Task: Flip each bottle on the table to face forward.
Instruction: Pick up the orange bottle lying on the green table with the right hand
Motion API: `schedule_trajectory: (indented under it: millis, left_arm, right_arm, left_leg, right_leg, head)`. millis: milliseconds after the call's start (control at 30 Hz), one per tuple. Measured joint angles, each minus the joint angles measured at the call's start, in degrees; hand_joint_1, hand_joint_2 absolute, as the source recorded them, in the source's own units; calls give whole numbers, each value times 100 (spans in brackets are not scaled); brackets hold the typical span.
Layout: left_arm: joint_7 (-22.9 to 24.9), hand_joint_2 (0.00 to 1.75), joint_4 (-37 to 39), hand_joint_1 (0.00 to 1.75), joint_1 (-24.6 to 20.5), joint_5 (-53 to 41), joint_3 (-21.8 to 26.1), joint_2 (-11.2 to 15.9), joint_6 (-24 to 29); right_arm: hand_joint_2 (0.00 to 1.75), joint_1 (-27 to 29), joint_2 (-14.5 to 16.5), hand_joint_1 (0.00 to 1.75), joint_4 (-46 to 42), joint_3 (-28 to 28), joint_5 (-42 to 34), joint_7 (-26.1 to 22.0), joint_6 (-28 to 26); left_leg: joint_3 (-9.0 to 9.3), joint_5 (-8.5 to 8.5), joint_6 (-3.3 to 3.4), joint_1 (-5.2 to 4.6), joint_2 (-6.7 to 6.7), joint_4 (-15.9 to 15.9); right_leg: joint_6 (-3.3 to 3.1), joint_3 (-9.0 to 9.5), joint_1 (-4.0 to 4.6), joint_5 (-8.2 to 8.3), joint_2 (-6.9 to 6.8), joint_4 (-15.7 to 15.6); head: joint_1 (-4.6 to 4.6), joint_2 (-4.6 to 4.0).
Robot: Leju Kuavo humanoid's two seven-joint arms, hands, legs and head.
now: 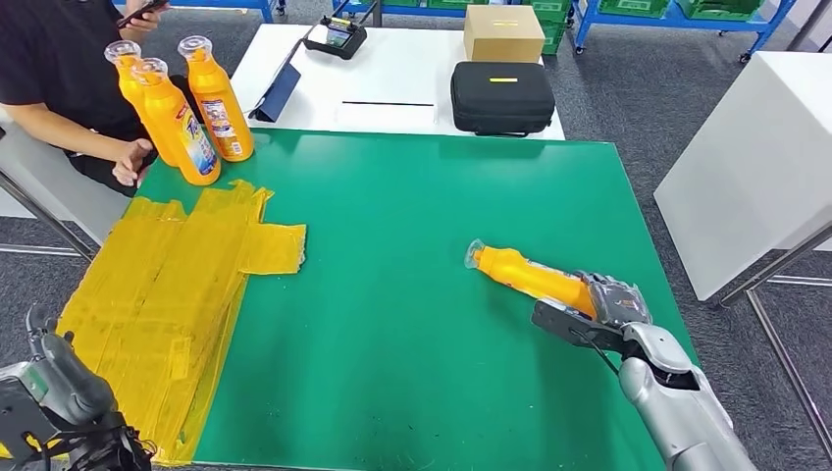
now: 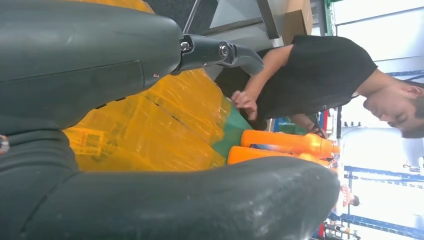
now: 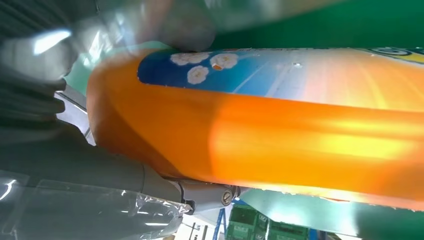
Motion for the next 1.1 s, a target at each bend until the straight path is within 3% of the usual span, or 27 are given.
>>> schedule_trajectory:
  millis: [467, 533, 600, 700, 833, 967, 1100]
  left_arm:
    - [5, 0, 31, 0, -31, 95, -5, 7, 72]
    - [63, 87, 31, 0, -28, 207, -32, 11, -108]
    - [180, 175, 38, 0, -18, 522, -103, 25, -623]
    - [345, 175, 83, 0, -16, 1199, -261, 51, -1673]
    - [484, 175, 173, 0, -36, 2047, -505, 72, -2741]
    - [558, 175, 216, 0, -67, 2445, -835, 98, -3297]
    - [566, 175, 217, 0, -98, 2646, -1234, 179, -3518]
  right_arm:
    - [175, -657, 25, 175, 849, 403, -124, -206, 122]
    - [175, -705, 71, 175, 934, 390, -437, -380, 93]
    - [175, -693, 170, 175, 943, 324, -1073, -752, 143]
    - [175, -455, 451, 175, 601, 190, -2361, -1304, 485]
    - [175, 24, 912, 175, -315, 192, -3630, -1532, 1012]
    - [175, 152, 1403, 175, -1083, 404, -4213, -1543, 1136]
    - [175, 174, 1728, 175, -1576, 765, -4683, -1536, 1040]
  left_leg:
    - [76, -33, -14, 6, 79, -1]
    - [80, -33, -13, 8, 79, -1]
    - [80, -30, -11, 9, 78, -1]
    - [61, -10, -4, 11, 65, 0]
    - [-12, 19, -8, 12, 25, 1]
    - [-66, 36, -15, 13, 4, 2]
    - [-83, 35, -14, 11, -9, 2]
  right_leg:
    - [-9, 56, 8, -6, 78, -1]
    - [-10, 65, 9, -6, 78, -1]
    - [-7, 85, 10, -3, 77, -1]
    - [-7, 106, 11, 8, 68, 1]
    - [-6, 48, 10, 14, 36, 9]
    - [-6, -3, 9, 15, 12, 15]
    - [-7, -14, 6, 13, 2, 15]
  head:
    - [-1, 0]
    - [1, 0]
    - [1, 0]
    - [-2, 0]
    - [-4, 0]
    - [-2, 0]
    - [-3, 0]
